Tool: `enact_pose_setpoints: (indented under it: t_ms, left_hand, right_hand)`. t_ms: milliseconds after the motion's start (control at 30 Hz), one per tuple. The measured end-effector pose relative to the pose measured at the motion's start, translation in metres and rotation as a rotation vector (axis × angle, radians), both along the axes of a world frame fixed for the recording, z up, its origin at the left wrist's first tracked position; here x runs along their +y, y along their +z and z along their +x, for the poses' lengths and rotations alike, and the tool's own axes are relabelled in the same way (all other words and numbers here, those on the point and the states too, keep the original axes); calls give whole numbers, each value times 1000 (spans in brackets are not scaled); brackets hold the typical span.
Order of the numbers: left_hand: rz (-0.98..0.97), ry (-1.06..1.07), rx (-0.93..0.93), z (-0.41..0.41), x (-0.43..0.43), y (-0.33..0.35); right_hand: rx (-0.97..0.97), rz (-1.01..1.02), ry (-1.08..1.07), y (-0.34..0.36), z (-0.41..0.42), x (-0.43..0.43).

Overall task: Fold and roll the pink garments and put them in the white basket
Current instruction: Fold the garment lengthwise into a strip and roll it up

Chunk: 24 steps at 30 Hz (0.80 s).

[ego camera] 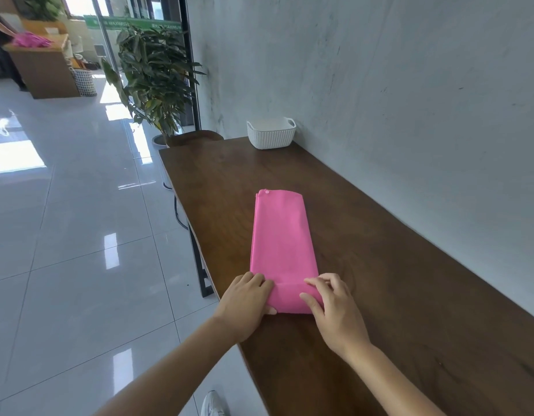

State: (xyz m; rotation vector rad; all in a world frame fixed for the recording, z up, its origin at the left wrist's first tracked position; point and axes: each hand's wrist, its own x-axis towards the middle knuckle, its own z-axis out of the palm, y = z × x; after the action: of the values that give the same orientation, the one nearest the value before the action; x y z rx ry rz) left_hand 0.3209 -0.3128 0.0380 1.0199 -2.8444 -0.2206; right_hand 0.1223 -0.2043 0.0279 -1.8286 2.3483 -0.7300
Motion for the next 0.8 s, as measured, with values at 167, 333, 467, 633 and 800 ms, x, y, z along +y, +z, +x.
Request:
enact_pose_setpoints:
  t_ms: [167,333,467,633,800]
  left_hand:
    - [189,-18,-82,5,-2,10]
    - [487,-23,-92,9,-3,17]
    - [508,18,-39,11,2,12]
    - [141,64,135,15,18,-1]
    - [3,55,249,18,29,-20]
  right_hand:
    - [-44,18,54,-4,-2,19]
    - [-113,81,52,-7,2,34]
    - [-280,137,14,-2,3,31]
    - [-446,220,-6,7,-3,14]
    - [-587,337,-27,21,-10,-7]
